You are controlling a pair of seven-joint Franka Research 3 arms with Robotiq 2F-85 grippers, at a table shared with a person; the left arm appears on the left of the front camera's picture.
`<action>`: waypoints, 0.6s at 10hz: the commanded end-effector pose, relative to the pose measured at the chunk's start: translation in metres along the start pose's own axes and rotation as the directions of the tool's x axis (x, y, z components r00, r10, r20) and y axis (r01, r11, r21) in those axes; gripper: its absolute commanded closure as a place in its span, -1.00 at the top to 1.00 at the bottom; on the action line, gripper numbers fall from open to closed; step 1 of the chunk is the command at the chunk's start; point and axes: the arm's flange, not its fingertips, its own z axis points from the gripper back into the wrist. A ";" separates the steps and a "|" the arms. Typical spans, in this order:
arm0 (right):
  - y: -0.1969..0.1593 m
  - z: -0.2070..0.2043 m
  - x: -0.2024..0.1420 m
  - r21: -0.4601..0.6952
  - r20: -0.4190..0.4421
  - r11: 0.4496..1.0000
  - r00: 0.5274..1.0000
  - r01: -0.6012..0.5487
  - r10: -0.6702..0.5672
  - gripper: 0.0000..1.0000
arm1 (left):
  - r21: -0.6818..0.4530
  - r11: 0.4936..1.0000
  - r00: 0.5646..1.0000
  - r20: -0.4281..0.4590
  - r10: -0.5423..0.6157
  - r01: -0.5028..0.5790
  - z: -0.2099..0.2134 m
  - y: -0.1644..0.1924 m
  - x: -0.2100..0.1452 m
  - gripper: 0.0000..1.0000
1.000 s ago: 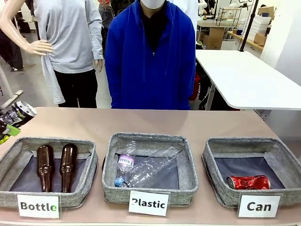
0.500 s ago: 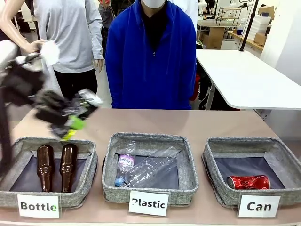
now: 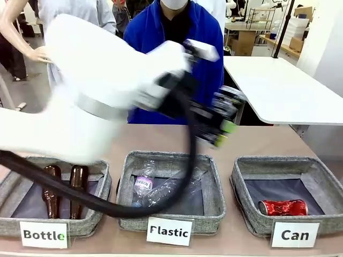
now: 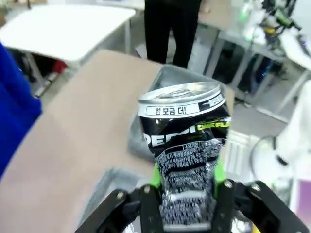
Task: Sort the can waste into the basket.
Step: Pick up the can waste from the table and place it in the right Fabric basket.
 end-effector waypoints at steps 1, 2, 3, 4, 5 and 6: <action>-0.001 0.033 -0.008 0.059 0.060 0.994 0.993 0.094 -0.098 1.00 | 0.032 0.991 0.990 -0.053 -0.132 0.133 -0.089 -0.025 0.021 -0.13; -0.016 0.044 -0.009 -0.091 0.189 0.992 0.979 0.090 -0.072 1.00 | -0.028 0.990 0.984 -0.111 -0.142 0.140 -0.129 -0.039 0.018 -0.13; -0.030 0.060 -0.007 -0.191 0.324 0.978 0.946 0.079 -0.013 1.00 | -0.084 0.989 0.978 -0.157 -0.133 0.121 -0.164 -0.050 0.013 -0.13; -0.042 0.077 -0.004 -0.268 0.441 0.958 0.897 0.099 0.030 1.00 | -0.127 0.984 0.973 -0.179 -0.147 0.125 -0.191 -0.056 0.013 -0.13; -0.022 0.049 -0.014 -0.060 0.197 0.995 0.979 0.074 -0.061 1.00 | -0.110 0.979 0.961 -0.201 -0.192 0.172 -0.213 -0.056 0.014 -0.13; -0.022 0.049 -0.014 -0.060 0.197 0.995 0.979 0.074 -0.061 1.00 | -0.105 0.973 0.949 -0.221 -0.226 0.207 -0.225 -0.051 0.016 -0.13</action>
